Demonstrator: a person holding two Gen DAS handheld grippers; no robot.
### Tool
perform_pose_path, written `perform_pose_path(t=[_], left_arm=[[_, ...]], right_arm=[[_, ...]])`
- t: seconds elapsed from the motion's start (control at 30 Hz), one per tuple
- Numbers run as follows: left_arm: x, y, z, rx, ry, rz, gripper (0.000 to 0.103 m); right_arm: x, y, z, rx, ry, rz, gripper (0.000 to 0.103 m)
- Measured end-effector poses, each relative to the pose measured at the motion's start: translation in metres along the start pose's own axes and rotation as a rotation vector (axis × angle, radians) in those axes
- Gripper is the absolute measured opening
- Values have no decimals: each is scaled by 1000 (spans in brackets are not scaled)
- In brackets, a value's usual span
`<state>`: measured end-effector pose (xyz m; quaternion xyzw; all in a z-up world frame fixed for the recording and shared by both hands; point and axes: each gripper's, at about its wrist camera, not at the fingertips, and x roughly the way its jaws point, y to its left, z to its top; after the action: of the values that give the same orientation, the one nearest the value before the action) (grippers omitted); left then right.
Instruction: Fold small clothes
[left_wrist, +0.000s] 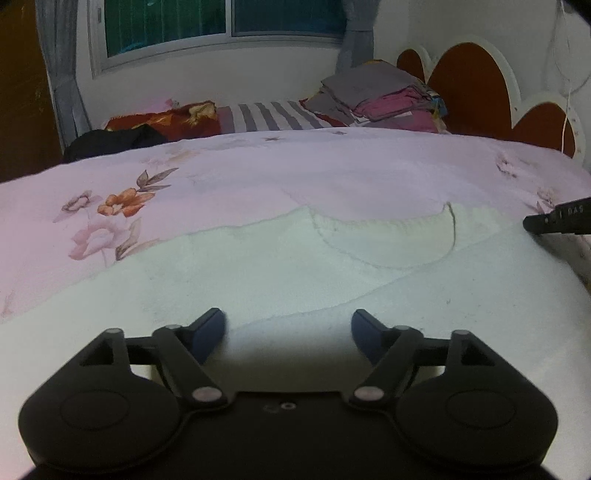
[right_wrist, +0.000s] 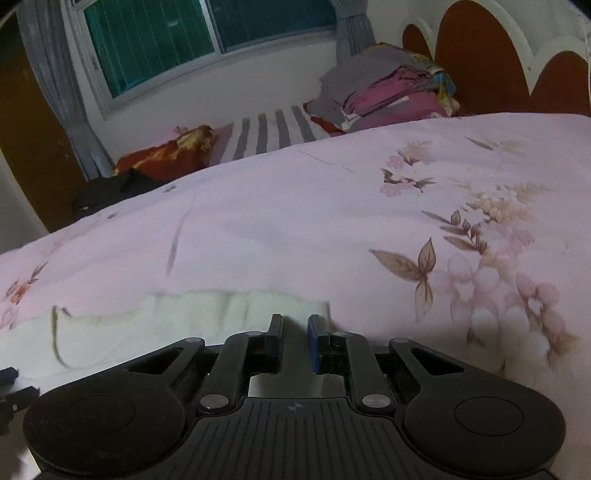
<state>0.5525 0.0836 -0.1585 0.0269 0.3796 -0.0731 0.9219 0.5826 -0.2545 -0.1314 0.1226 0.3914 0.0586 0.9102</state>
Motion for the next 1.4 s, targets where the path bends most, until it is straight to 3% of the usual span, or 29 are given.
perform_pose_path(t=[0.13,0.3,0.37,0.4,0.43,0.5,0.57,0.6,0.7,0.77,0.9,0.93,0.97,1.0,1.07,1.13,1.17,1.3,1.4], left_arm=[[-19,4,5,-25,-17,3,67],[-60,3,-18,-79,-82,-19,67],[-58,0,-28,-86,-58,-28,70],[-49,-1,-33,-85,-12,-21,70],[-45,-3,-37,-71,-16,-3,70],[-49,-8,-34,-75,-16,33,72],[-60,-8,-38,-118,-49,55,85],[-67,-6,-43,-143,-63,46,85],[-89,12,-58,-217,-57,80,85],[-109,38,-71,-278,-76,116,85],[-147,109,-96,-423,-102,256,83],[-156,130,-102,-470,-109,293,82],[-164,152,-109,-529,-119,335,82],[-172,174,-116,-596,-123,383,82],[-186,217,-130,-753,-145,436,80],[-198,254,-146,-914,-186,436,76],[-201,269,-154,-991,-208,414,72],[-204,312,-179,-1243,-345,259,71],[-199,326,-186,-1346,-398,208,56]], right_arm=[[-10,7,3,-16,15,-28,14],[-54,18,-27,-62,2,12,14],[-63,24,-47,-71,29,34,14],[-62,27,-56,-81,54,22,14],[-60,27,-65,-94,59,4,14],[-72,33,-70,-94,29,-38,14],[-97,42,-74,-90,-51,-48,15],[-107,45,-78,-83,-74,-45,15],[-104,43,-96,-28,60,-45,15],[-118,43,-109,-33,41,-45,15],[-134,43,-113,-21,41,-24,16],[-135,45,-112,-26,35,-30,22],[-135,47,-111,-33,32,-48,57],[-135,51,-110,-42,20,-90,76],[-138,57,-109,-45,-14,-132,75],[-136,57,-105,1,-9,-117,75],[-136,58,-104,19,-10,-111,74],[-134,71,-101,18,-12,-117,73],[-132,81,-100,19,-9,-112,73]])
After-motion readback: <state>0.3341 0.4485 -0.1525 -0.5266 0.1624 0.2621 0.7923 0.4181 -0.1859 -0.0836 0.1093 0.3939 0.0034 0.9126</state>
